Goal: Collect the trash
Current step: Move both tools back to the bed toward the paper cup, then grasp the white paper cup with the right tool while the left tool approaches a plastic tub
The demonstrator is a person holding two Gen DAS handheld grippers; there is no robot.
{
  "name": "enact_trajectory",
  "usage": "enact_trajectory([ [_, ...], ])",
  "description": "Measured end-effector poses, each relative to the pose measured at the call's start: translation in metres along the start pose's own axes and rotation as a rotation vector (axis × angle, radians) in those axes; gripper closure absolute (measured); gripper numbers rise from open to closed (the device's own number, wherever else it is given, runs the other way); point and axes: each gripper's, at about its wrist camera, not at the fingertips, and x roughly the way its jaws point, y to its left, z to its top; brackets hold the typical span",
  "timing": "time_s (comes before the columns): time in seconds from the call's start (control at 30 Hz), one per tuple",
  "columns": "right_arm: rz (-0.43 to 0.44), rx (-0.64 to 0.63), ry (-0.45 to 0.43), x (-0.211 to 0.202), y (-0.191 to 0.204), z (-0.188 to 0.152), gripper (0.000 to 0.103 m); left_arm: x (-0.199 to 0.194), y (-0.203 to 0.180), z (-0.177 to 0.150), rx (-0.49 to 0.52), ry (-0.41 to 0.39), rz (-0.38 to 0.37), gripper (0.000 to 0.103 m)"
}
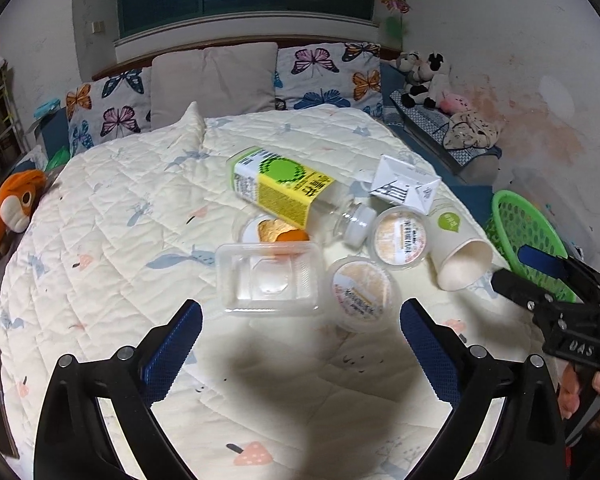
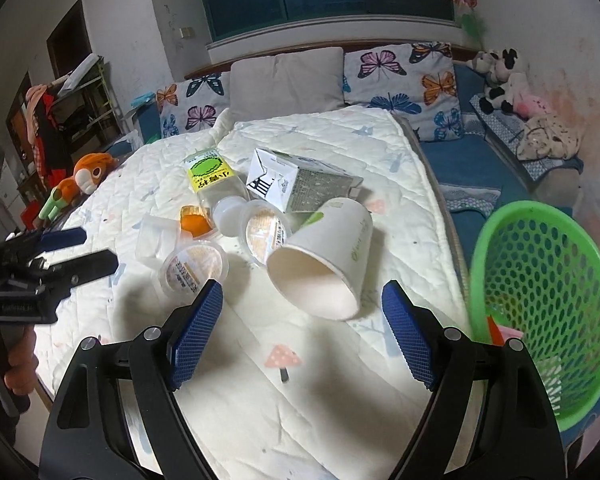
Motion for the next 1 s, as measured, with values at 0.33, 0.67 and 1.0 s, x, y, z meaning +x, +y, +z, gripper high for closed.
enact_trajectory([
  [0.33,-0.031,0.07,0.078,0.043,-0.007,0.017,0.021,0.009,0.009,-0.005,-0.014,0.024,0.008,0.007],
  [0.67,-0.052,0.097,0.159,0.066,-0.016,0.017,0.029,0.02,0.012,-0.009,-0.041,0.05,-0.006,0.007],
  [1.0,-0.016,0.083,0.148,0.052,-0.021,0.009,0.031,0.028,0.003,-0.013,-0.048,0.063,-0.034,0.007],
])
